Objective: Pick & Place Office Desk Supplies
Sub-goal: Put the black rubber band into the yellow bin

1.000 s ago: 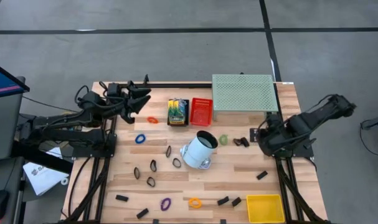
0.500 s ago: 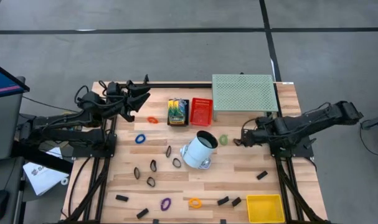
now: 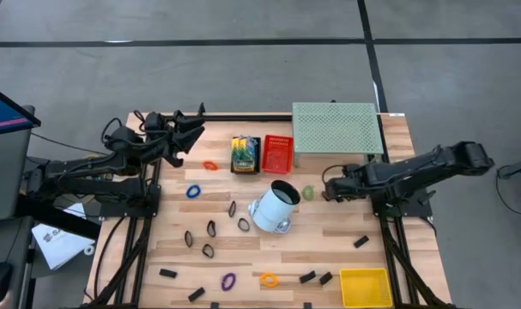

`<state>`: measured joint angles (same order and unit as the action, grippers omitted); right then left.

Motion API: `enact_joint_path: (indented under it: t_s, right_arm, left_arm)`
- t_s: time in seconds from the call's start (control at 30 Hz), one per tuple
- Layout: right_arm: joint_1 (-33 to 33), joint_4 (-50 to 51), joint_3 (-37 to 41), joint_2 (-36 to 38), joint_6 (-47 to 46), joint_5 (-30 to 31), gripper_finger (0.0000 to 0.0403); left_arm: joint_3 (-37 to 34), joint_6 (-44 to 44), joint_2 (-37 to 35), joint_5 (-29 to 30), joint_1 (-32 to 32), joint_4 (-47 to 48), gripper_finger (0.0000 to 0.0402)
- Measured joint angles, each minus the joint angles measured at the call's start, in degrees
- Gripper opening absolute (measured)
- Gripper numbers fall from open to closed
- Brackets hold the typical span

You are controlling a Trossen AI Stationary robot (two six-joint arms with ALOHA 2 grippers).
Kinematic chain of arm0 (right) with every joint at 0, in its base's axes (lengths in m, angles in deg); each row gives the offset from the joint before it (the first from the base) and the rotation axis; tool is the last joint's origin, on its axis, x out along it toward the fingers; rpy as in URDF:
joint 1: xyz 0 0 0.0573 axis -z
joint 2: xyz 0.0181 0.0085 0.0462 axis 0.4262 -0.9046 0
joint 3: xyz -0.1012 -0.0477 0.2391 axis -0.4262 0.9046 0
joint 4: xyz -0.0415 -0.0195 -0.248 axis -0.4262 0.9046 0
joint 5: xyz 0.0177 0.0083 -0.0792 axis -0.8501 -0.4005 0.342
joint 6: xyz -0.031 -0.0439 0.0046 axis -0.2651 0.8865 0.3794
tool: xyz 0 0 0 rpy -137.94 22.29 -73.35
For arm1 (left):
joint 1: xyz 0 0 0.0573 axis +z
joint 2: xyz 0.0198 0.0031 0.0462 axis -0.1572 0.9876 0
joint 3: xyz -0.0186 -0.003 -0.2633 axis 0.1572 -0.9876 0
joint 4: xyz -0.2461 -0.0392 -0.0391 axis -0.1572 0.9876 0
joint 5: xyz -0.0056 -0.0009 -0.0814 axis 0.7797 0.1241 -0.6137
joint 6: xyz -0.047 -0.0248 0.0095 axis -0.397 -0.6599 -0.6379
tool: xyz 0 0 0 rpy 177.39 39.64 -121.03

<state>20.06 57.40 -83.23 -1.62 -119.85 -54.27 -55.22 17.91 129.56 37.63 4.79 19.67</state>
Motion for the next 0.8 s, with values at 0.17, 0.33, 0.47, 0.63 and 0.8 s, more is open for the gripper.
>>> enact_joint_path:
  t_s: [0.17, 0.33, 0.47, 0.63, 0.8]
  right_arm:
    - [-1.1, 0.1, 0.0, -3.2, -0.7, 0.0, 0.0194]
    - [-1.6, -2.6, 0.1, -6.3, -1.6, 0.0, 0.0194]
    - [-1.6, -7.4, 2.5, -8.1, -1.9, -1.5, 0.0194]
    - [-2.9, -9.1, 3.5, -8.7, -4.1, -1.3, 0.0194]
    - [-4.4, -9.4, 3.7, -7.6, -6.3, -1.3, 0.0179]
  left_arm:
    - [0.0, 0.0, 0.0, 0.0, -0.8, 0.0, 0.0159]
    - [0.0, 0.0, 0.0, 0.0, -1.5, 0.0, 0.0159]
    - [0.0, 0.0, 0.0, 0.0, -1.5, 0.0, 0.0159]
    - [0.0, -1.1, 0.0, 0.0, -1.5, 0.0, 0.0159]
    - [0.0, -1.1, 0.0, 0.0, -1.5, 0.0, 0.0159]
